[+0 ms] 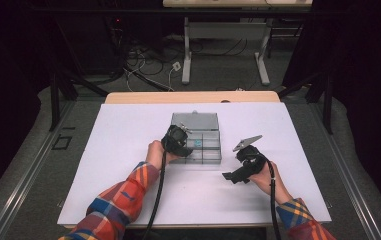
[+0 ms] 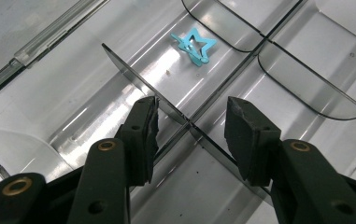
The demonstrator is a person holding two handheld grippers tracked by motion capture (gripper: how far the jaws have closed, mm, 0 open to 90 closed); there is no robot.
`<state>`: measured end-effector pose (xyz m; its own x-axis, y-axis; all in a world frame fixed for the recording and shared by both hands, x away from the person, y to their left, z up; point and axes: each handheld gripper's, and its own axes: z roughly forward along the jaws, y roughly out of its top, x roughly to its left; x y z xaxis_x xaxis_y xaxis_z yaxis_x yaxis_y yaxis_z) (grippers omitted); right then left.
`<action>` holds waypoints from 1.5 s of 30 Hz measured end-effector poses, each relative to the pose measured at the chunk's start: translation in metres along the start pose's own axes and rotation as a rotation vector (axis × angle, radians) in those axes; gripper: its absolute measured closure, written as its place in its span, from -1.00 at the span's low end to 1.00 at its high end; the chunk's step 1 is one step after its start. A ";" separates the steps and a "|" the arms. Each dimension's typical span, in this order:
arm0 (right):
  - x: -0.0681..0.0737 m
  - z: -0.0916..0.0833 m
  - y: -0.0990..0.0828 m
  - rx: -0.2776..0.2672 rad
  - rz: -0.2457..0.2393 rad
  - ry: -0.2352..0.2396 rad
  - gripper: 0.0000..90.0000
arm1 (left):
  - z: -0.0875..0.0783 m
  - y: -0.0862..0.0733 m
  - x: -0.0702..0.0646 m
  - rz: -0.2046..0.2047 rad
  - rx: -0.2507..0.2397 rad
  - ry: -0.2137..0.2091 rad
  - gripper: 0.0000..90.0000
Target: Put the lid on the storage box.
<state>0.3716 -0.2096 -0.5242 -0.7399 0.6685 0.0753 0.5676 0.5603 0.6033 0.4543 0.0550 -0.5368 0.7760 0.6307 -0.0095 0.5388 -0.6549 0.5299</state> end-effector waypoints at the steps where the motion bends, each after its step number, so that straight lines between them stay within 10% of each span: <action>1: 0.000 0.000 0.000 0.006 0.008 0.006 -0.99 | 0.000 0.000 0.000 0.000 0.000 0.000 0.21; 25: -0.017 0.000 0.015 -0.042 0.032 -0.033 -0.77 | 0.000 -0.001 0.000 -0.006 -0.008 -0.002 0.21; 45: -0.055 0.021 0.055 -0.017 0.057 -0.078 0.79 | 0.000 -0.001 0.001 -0.006 -0.006 -0.004 0.22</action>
<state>0.4509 -0.2056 -0.5118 -0.6760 0.7353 0.0484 0.6011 0.5122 0.6135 0.4545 0.0559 -0.5371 0.7742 0.6327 -0.0161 0.5415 -0.6489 0.5345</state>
